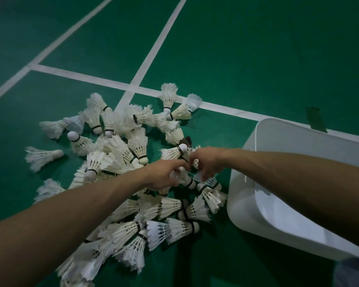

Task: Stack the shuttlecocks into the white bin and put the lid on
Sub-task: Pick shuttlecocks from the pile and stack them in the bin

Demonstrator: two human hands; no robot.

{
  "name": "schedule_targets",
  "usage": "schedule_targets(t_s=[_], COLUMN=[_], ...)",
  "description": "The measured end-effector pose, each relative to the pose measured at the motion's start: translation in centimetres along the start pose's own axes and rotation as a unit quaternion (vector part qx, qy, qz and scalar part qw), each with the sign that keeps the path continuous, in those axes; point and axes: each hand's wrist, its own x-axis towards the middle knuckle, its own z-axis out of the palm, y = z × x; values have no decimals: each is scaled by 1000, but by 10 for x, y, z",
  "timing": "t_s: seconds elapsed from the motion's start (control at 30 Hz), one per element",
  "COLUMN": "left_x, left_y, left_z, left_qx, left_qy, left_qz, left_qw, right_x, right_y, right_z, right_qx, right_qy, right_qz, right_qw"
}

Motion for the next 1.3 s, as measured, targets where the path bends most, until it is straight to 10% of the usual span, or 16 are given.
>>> schedule_targets(t_s=[0.57, 1.3], left_x=[-43, -50], left_y=[9, 203], left_z=[-30, -57], left_qx=[-263, -284], left_qy=[123, 162], left_qz=[-55, 117], left_qw=[955, 938], right_x=[-59, -247], right_y=[12, 131], right_z=[-31, -5], right_qx=[132, 476], right_qy=[134, 438], right_qz=[-19, 51], right_qw=[982, 761])
